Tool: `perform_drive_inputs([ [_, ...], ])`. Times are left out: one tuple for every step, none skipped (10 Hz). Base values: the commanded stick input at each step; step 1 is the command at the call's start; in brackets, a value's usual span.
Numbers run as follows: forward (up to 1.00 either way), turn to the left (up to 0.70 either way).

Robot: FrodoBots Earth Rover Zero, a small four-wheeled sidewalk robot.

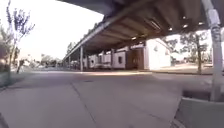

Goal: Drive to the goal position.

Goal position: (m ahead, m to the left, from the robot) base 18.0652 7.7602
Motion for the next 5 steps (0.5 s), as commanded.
perform_drive_inputs([
  [0.7, 0.0],
  [0.7, 0.0],
  [0.7, 0.0],
  [0.7, 0.0],
  [0.7, 0.0],
])
